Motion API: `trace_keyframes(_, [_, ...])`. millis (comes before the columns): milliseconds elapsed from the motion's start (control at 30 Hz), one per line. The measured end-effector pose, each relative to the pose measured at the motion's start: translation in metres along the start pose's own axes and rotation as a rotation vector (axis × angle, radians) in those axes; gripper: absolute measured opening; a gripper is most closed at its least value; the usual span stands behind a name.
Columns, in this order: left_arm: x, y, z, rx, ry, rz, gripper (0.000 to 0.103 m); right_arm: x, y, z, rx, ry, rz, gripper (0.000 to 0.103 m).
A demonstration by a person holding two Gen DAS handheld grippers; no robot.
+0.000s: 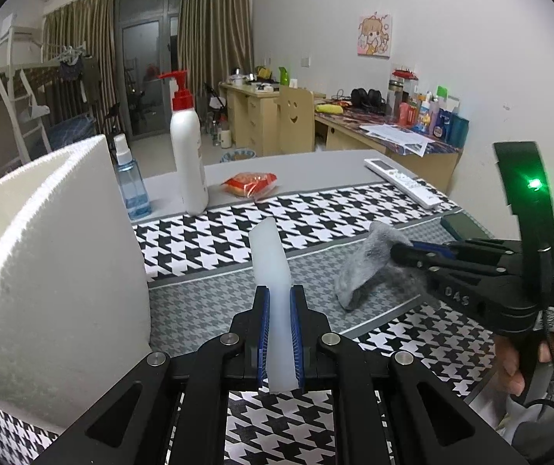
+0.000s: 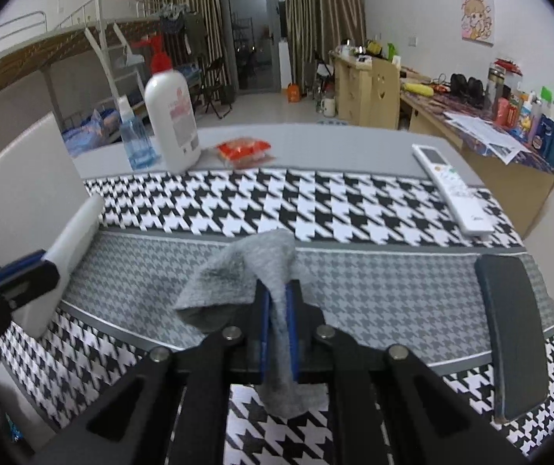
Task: Organize soft objects
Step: 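Lift the grey sock off the table with the right gripper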
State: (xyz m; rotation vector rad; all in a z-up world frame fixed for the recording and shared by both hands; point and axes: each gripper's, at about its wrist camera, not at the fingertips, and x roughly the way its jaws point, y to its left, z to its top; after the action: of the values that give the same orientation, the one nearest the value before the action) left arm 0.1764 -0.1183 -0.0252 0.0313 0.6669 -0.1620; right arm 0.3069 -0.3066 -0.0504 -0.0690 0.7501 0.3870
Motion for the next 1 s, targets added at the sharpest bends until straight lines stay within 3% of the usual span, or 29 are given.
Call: trace_keyframes(1000, [-0.038, 0.002, 0.022, 0.053, -0.112, -0.018, 0.012, -0.072, 0.022, 0.021, 0.011, -0.228, -0.009, 0.011])
